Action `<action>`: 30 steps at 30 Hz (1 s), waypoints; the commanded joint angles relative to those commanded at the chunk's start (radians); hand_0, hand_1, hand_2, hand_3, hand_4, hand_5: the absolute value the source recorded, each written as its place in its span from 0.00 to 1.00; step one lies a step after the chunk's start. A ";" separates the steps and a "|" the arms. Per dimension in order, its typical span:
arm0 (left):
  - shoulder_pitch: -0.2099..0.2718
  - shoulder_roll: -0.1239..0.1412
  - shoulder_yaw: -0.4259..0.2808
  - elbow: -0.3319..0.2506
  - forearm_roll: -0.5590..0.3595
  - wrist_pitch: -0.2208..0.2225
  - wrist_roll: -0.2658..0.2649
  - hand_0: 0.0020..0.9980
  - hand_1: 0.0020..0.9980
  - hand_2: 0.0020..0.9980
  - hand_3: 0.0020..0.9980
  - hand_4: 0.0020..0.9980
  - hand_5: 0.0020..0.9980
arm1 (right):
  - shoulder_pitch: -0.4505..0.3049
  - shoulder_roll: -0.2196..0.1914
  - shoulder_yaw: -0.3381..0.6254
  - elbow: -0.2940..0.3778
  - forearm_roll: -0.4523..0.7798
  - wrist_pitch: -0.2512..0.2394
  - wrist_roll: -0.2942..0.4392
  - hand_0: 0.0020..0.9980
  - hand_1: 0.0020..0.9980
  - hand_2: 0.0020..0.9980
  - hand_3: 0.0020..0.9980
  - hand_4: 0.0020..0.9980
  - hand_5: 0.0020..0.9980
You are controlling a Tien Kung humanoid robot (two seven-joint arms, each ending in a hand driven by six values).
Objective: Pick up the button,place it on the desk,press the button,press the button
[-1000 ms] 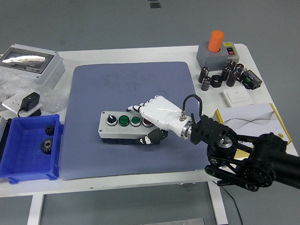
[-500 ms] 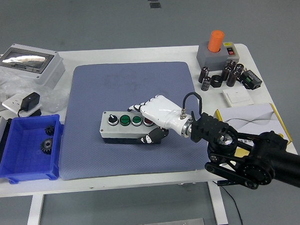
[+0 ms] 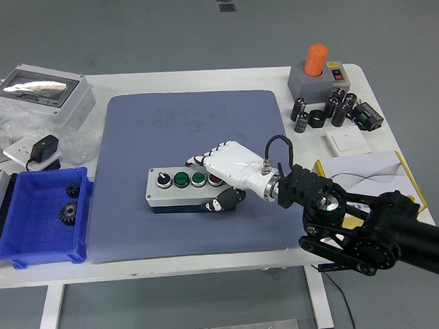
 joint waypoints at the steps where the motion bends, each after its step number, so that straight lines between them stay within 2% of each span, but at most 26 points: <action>1: 0.000 0.000 0.000 0.000 0.000 0.000 0.001 0.70 0.69 0.68 0.83 0.64 0.90 | 0.000 0.000 0.001 0.000 -0.002 0.000 -0.001 0.72 0.67 0.70 0.69 0.53 0.03; 17: 0.003 0.000 0.003 0.002 -0.001 0.006 -0.014 0.70 0.69 0.68 0.83 0.64 0.90 | -0.006 -0.002 -0.005 0.001 0.026 0.012 -0.009 0.73 0.68 0.73 0.72 0.54 0.01; 29: 0.009 0.003 0.009 0.001 -0.008 0.008 -0.017 0.70 0.68 0.68 0.83 0.64 0.90 | -0.010 -0.005 0.032 0.015 0.014 0.067 -0.011 0.73 0.68 0.73 0.73 0.55 0.02; 30: 0.009 0.003 0.009 0.001 -0.007 0.008 -0.017 0.70 0.68 0.68 0.83 0.64 0.90 | -0.010 -0.006 0.034 0.017 0.013 0.071 -0.013 0.75 0.73 0.79 0.83 0.58 0.01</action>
